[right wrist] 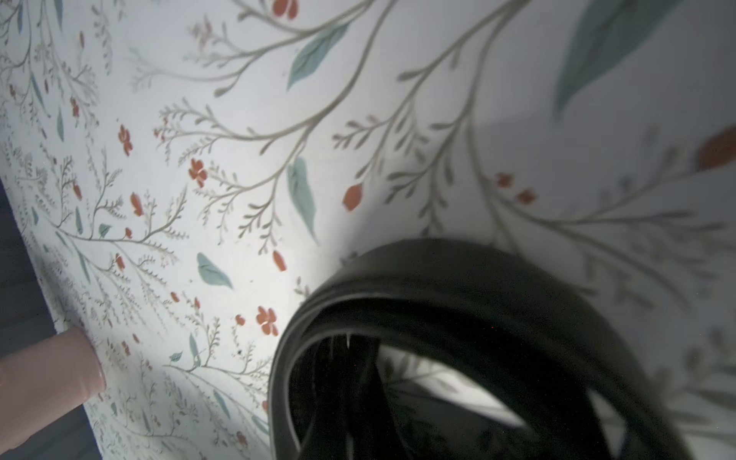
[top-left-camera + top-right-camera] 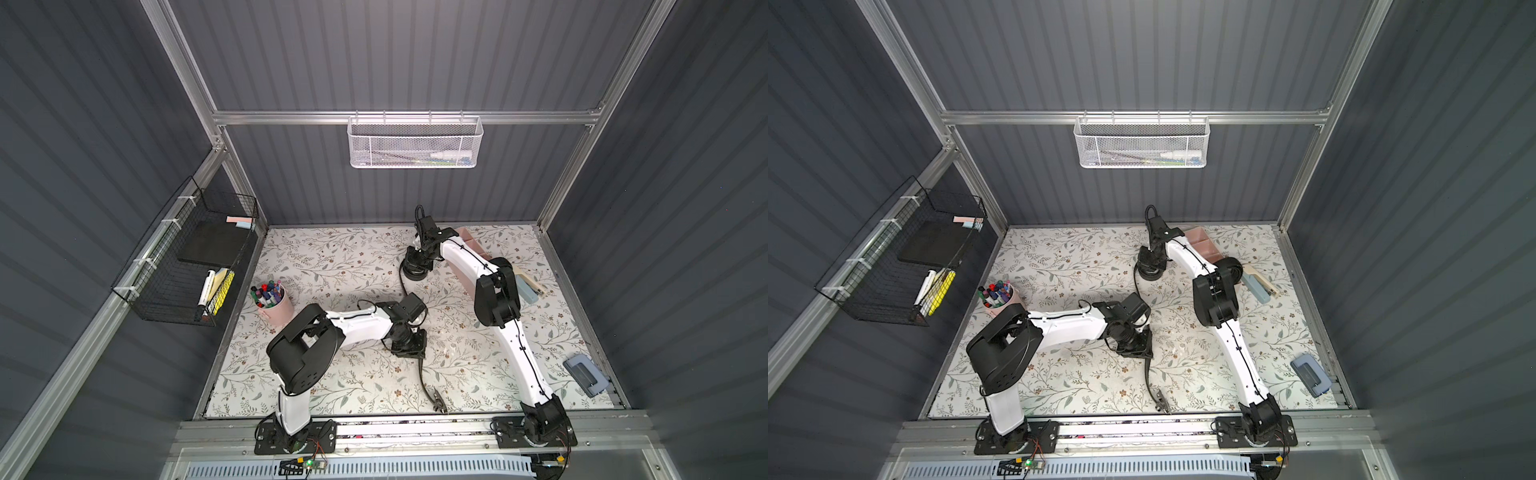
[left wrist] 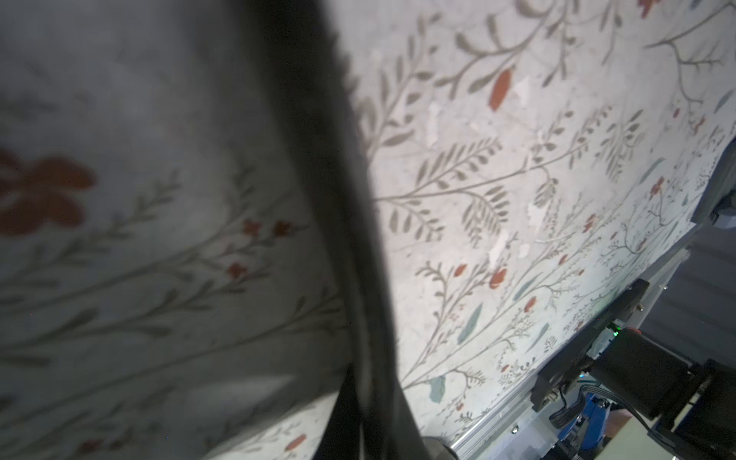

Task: Place the belts into the storage roll
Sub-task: Roll the belt at the center of the board.

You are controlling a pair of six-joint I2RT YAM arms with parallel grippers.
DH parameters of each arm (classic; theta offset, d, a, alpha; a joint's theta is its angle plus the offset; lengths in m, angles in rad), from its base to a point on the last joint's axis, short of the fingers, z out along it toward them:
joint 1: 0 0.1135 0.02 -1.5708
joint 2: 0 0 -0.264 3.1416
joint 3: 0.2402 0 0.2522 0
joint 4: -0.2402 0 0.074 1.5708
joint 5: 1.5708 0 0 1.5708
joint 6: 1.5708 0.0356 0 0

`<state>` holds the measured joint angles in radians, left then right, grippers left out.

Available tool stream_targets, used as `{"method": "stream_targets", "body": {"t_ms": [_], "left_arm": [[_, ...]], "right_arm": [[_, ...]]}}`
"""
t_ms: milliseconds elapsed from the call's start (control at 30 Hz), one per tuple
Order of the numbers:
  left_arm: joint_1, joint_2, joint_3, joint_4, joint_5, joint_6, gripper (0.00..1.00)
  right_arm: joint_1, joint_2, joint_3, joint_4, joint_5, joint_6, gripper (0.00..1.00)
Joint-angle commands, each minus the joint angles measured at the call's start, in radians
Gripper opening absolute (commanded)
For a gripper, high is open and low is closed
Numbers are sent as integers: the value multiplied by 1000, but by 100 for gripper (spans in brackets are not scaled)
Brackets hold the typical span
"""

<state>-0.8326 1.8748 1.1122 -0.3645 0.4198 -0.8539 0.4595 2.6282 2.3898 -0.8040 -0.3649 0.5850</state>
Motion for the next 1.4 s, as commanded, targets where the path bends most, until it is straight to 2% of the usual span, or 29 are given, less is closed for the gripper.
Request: {"method": "stream_targets", "body": {"t_ms": [0,100,167,267,500,733,867,933,1033,1133,1267,1367], "left_arm": [[-4,7,-19,-31,-42,-18,23],[-3,-18,-37,7,-43,-36,26],[-2,-2,-18,16,-34,-26,40],[-2,7,-3,40,-23,-14,54],[25,-144,-94,-95,-81,55,78],[65,-391,-217,-204,-128,106,83],[107,-476,-185,-288,-197,146,84],[170,-478,-149,-335,-239,181,84],[284,-417,-84,-325,-223,229,84],[347,-301,15,-283,-222,299,84],[401,-132,149,-211,-188,346,81],[406,-5,284,-234,-169,403,76]], "right_arm": [[15,-44,-50,34,-81,7,0],[28,-57,-57,49,-108,4,0],[35,-54,-48,56,-125,13,0],[39,-51,-46,53,-152,43,0],[46,-103,-158,-4,-142,108,0],[67,-278,-489,220,-67,328,0],[92,-318,-549,273,-32,411,0],[103,-331,-567,300,-16,459,0],[112,-354,-617,345,16,541,0],[112,-381,-668,402,85,594,0],[100,-402,-677,356,154,586,0],[80,-410,-698,313,161,583,0]]}}
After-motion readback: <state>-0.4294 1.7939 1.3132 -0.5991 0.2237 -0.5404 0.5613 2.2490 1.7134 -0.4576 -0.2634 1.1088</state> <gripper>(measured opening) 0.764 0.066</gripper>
